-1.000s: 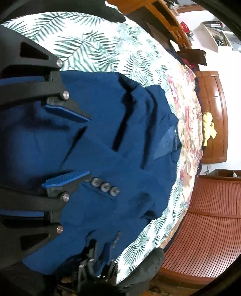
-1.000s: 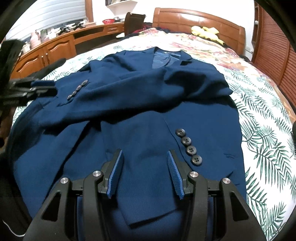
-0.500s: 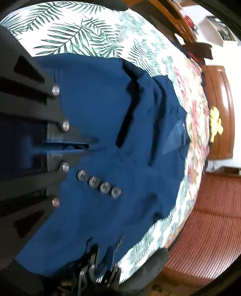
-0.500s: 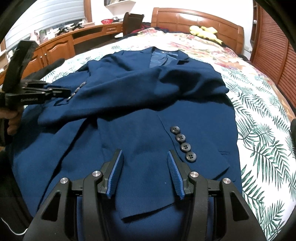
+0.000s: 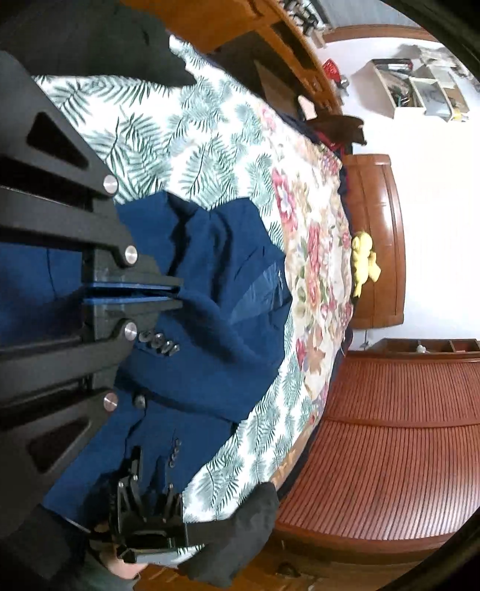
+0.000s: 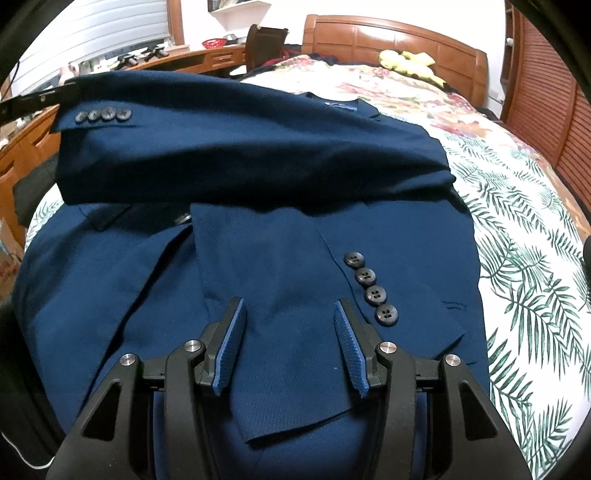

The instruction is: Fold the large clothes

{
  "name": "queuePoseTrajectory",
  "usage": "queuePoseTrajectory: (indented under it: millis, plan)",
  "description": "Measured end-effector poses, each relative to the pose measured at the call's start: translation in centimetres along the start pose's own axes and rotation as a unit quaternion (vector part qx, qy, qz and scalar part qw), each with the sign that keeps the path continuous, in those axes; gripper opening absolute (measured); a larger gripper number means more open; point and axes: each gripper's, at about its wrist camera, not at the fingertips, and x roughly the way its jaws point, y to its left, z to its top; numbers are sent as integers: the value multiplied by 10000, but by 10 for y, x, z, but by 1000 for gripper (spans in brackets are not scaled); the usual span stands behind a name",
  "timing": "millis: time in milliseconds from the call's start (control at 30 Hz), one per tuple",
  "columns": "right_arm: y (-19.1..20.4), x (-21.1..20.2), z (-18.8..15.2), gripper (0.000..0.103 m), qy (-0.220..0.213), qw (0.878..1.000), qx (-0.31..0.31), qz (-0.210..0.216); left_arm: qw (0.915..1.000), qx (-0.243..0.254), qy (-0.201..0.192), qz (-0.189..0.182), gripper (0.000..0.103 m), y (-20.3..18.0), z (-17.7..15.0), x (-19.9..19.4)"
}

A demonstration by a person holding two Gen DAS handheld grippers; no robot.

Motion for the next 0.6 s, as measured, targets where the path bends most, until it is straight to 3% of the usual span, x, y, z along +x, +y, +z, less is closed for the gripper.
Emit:
queuePoseTrajectory:
  millis: [200,300,600]
  plan:
    - [0,0,0,51,-3,10000,1,-3,9996,136,200,148,1,-2,-8,7]
    - [0,0,0,51,0,10000,5,3,9996,138,248,2,4,-5,-14,7]
    - [1,0,1,51,-4,10000,-7,-5,9986,57,512,71,27,3,-60,-12]
